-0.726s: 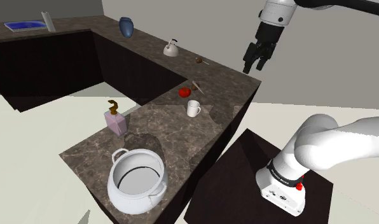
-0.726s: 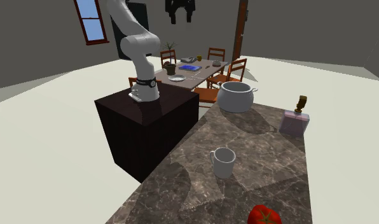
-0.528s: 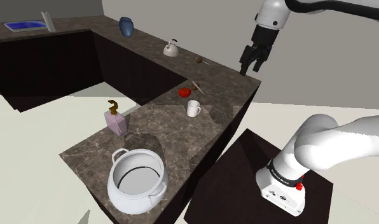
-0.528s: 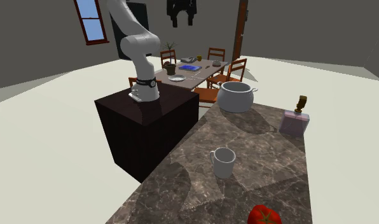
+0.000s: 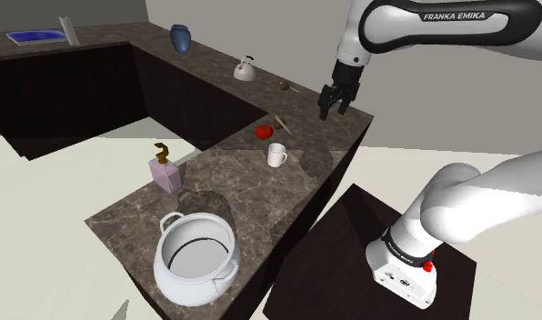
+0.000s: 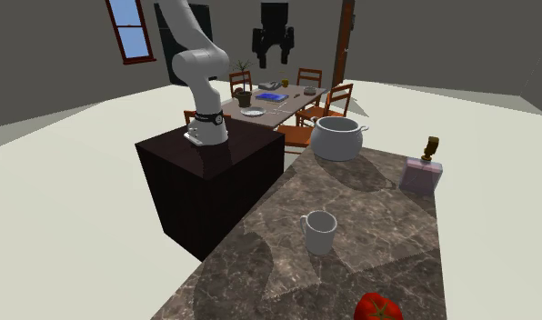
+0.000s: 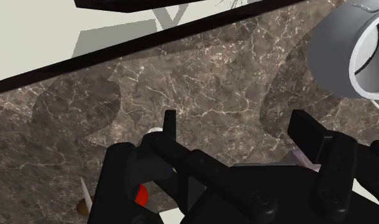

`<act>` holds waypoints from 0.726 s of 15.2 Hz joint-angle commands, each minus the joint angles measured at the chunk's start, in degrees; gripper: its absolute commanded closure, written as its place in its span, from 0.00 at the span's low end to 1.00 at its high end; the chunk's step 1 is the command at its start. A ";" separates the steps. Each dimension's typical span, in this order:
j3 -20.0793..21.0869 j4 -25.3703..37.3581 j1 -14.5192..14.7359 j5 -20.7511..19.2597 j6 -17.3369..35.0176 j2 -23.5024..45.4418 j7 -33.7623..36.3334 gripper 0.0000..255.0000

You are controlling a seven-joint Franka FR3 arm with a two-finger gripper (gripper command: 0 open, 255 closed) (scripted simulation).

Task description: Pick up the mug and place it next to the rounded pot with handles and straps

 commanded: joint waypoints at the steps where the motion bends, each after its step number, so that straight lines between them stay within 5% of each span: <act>1: -0.29 -0.78 -0.03 -0.17 4.44 3.60 -0.21 0.00; 11: -2.02 2.46 -0.47 -0.21 20.64 23.29 -2.07 0.00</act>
